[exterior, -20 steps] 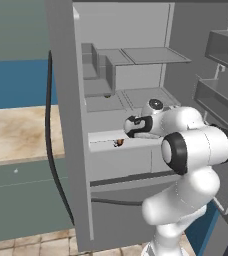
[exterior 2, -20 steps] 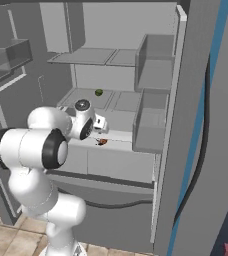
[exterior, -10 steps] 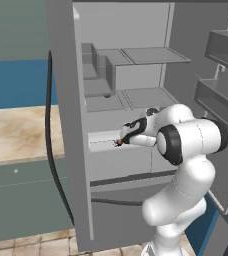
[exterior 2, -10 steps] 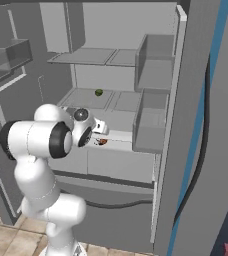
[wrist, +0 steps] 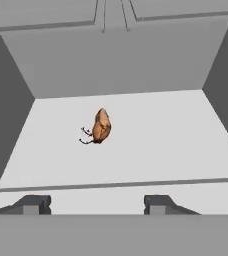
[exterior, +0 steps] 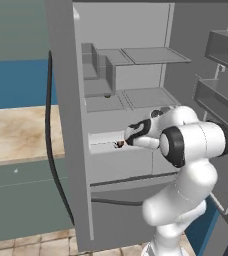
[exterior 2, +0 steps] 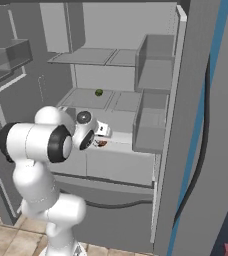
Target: Fully open the fridge drawer.
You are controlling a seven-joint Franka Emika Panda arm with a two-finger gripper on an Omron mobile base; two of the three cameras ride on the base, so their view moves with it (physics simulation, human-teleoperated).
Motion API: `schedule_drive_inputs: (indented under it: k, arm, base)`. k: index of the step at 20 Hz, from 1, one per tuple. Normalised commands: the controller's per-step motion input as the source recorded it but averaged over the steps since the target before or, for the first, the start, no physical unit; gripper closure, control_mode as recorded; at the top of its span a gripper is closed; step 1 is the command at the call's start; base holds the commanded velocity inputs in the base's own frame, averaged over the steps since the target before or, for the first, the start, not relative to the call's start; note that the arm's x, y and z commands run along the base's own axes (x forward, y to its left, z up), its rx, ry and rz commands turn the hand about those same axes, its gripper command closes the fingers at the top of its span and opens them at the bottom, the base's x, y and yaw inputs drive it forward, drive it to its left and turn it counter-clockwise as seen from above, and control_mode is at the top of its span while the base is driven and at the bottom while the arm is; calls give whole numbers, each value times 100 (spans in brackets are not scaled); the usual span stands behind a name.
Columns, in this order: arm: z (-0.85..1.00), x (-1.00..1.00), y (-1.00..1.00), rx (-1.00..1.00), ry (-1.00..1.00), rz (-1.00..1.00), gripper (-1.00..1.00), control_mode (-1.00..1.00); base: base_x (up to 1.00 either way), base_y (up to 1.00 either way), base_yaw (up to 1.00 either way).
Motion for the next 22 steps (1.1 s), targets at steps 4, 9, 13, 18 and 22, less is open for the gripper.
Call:
schedule_drive_inputs:
  k: [4, 9, 13, 18, 22]
  arm:
    - [-3, -86, -28, 0, 24, -5, -100, -100]
    - [0, -92, -18, -1, 25, -6, -100, -100]
    - [-1, -89, -11, -3, 28, -7, -100, -100]
    - [-2, -95, -13, -3, 27, -7, -100, -100]
    - [-5, -99, -17, -3, 27, -6, -100, -100]
  base:
    - [0, 0, 0]
    - [0, 0, 0]
    - [0, 0, 0]
    - [0, 0, 0]
    - [0, 0, 0]
